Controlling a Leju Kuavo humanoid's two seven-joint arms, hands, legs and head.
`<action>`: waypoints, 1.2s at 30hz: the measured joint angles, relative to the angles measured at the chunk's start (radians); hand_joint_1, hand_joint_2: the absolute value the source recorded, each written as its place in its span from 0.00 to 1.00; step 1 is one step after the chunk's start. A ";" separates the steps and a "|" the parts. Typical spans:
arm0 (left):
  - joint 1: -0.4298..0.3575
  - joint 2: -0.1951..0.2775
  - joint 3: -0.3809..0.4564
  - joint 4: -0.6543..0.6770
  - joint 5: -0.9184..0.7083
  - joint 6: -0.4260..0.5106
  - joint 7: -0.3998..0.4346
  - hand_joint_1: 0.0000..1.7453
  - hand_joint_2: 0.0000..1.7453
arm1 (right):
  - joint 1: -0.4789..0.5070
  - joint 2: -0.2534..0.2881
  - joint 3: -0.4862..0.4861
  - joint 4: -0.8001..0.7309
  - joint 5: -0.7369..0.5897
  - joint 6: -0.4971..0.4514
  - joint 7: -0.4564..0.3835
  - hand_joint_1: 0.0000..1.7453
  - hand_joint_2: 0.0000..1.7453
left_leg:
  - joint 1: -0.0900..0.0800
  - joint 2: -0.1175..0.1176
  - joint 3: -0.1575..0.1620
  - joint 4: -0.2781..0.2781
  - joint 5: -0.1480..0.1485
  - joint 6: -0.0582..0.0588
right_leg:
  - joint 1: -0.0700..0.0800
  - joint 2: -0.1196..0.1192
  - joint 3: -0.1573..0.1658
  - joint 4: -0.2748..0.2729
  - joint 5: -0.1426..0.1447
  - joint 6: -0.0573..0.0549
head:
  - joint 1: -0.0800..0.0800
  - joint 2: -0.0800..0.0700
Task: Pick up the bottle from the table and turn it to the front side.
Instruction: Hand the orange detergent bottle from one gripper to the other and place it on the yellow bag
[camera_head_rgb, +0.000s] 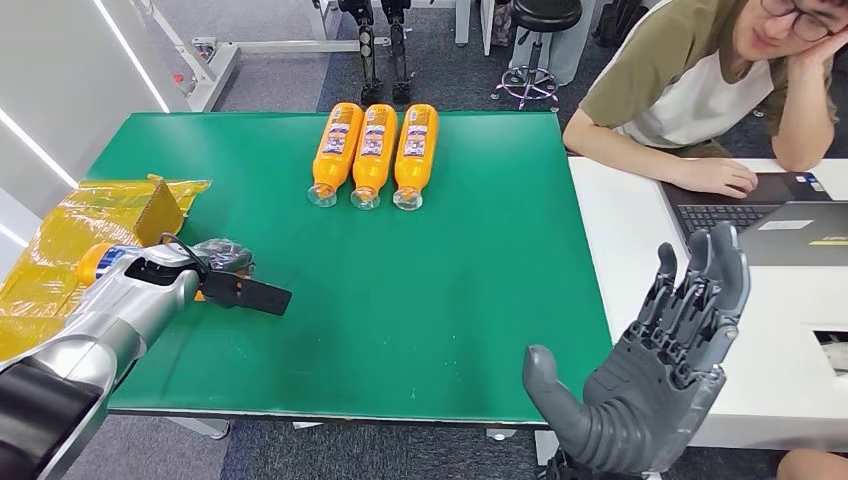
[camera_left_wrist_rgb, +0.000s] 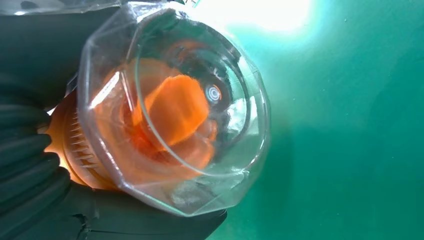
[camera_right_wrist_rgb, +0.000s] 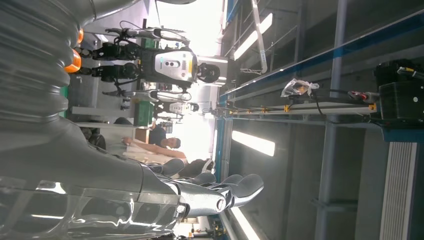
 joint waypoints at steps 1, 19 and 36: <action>0.000 0.000 0.000 0.000 0.000 0.000 0.000 1.00 1.00 | 0.000 0.000 0.000 0.000 0.000 0.000 0.000 0.00 1.00 | 0.000 0.000 0.000 0.000 0.000 0.000 | 0.000 0.000 0.000 0.000 0.000 0.000 | 0.000 0.000; 0.000 0.000 0.000 0.000 0.000 0.000 0.000 1.00 1.00 | 0.000 0.000 0.000 0.000 0.000 0.000 0.000 0.00 1.00 | 0.000 0.000 0.000 0.000 0.000 0.000 | 0.000 0.000 0.000 0.000 0.000 0.000 | 0.000 0.000; 0.315 0.098 0.257 -0.054 0.147 0.442 0.144 0.88 1.00 | 0.065 -0.026 -0.021 0.005 -0.181 -0.001 -0.040 0.00 1.00 | -0.010 0.016 0.050 -0.016 -0.020 0.000 | -0.010 0.014 0.040 -0.001 -0.019 0.000 | -0.003 0.000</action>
